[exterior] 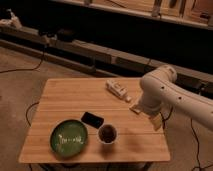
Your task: Place the bottle in the ceramic bowl
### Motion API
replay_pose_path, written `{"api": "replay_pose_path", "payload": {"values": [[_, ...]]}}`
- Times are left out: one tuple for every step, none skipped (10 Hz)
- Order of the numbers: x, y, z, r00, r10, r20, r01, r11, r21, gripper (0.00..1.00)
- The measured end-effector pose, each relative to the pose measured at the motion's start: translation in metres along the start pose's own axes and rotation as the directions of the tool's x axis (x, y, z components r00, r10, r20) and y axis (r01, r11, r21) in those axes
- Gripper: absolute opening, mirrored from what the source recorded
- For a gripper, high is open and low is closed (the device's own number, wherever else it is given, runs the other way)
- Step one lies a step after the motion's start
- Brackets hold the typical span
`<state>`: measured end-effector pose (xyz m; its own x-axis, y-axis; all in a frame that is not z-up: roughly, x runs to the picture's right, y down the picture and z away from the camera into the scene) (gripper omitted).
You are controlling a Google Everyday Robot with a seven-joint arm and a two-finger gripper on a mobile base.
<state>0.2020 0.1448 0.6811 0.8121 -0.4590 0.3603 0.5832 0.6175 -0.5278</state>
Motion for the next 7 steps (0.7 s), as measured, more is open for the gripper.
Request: {"api": "replay_pose_path", "payload": {"values": [[0.000, 0.000, 0.000, 1.000, 0.000, 0.000, 0.000, 1.000, 0.000, 0.80], [0.001, 0.000, 0.000, 1.000, 0.001, -0.001, -0.001, 1.000, 0.001, 0.80], [0.002, -0.001, -0.001, 1.000, 0.006, -0.001, -0.006, 1.000, 0.004, 0.80], [0.014, -0.010, -0.005, 0.999, 0.041, -0.008, -0.041, 0.998, 0.048, 0.80], [0.033, -0.025, -0.014, 0.995, 0.098, 0.000, -0.097, 0.986, 0.135, 0.80], [0.047, -0.035, -0.019, 0.991, 0.134, 0.019, -0.135, 0.969, 0.209, 0.80], [0.064, -0.045, -0.028, 0.984, 0.167, 0.060, -0.178, 0.934, 0.309, 0.80]]}}
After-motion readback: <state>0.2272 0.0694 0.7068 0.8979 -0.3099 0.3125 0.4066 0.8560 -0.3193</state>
